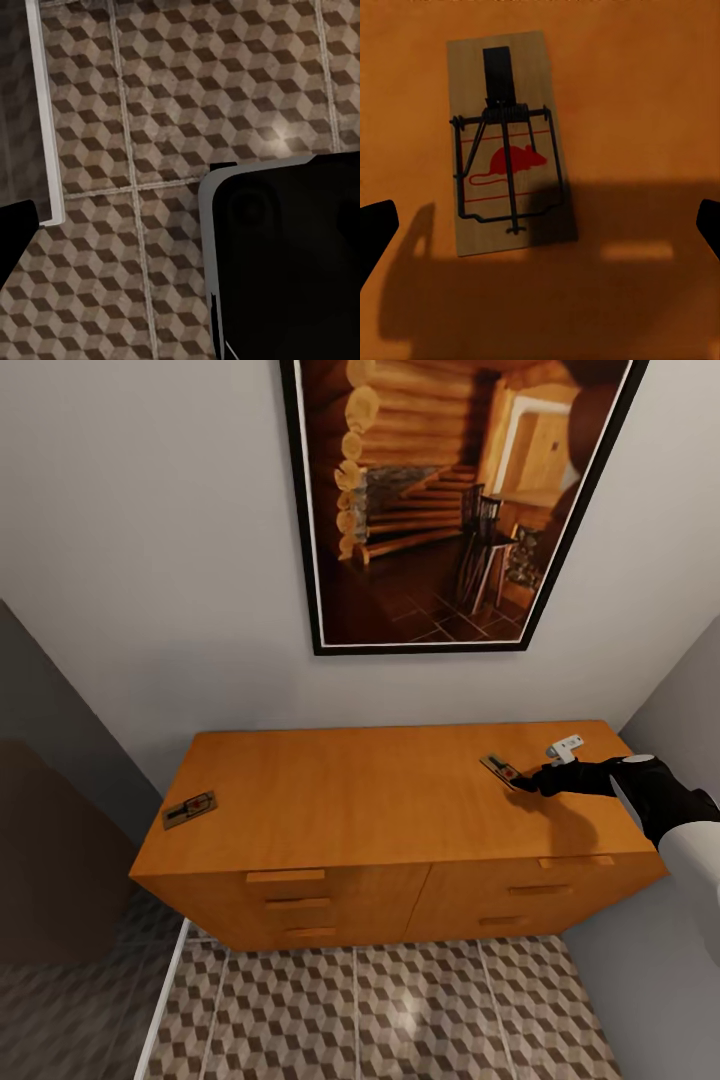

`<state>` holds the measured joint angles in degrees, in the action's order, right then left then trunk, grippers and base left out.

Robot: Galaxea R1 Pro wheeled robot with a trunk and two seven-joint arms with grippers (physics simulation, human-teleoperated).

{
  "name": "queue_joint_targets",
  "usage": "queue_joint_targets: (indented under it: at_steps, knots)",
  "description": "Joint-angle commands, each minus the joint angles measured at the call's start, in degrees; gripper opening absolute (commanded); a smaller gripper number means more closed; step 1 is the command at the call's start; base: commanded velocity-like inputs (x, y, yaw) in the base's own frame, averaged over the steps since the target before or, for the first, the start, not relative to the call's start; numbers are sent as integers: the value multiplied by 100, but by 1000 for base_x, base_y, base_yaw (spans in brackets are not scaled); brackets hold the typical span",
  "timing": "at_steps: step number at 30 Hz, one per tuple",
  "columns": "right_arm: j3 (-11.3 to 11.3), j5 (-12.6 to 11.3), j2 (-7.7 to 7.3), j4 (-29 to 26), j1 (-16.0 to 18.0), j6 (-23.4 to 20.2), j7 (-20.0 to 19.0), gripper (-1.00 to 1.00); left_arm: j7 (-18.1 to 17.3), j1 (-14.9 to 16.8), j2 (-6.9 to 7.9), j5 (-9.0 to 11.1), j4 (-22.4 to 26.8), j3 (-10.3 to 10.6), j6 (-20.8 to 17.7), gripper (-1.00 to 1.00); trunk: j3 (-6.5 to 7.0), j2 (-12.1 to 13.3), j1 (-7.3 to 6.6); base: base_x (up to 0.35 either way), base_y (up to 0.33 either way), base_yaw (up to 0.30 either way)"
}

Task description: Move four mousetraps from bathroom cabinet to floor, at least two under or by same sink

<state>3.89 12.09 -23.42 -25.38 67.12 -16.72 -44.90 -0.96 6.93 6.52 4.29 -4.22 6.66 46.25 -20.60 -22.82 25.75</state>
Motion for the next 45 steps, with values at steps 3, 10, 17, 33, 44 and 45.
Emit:
queue_joint_targets:
  at_steps: [3,10,17,33,44,45]
  knots:
    - [17,21,-5,-11,3,-24,-19,100,-10,10,-1,45,-24,46,33,100,-9,-10,3,1,2,0]
    - [19,21,-5,-11,3,-24,-19,100,-9,10,-1,45,-26,46,33,100,-9,-10,3,0,0,0]
    - [18,21,-5,-2,3,-28,-25,100,-9,10,-1,45,-25,46,33,100,-9,-10,3,0,0,0]
    - [24,13,15,31,3,-44,-44,100,-9,10,-1,45,-22,46,33,100,-21,-10,3,0,0,0]
    - [24,18,13,33,3,-37,-45,100,-9,10,-1,45,-19,46,33,100,-108,-10,3,0,0,0]
    - [24,17,13,33,3,-36,-45,100,-9,10,-1,45,-19,46,33,100,-113,-10,3,0,0,0]
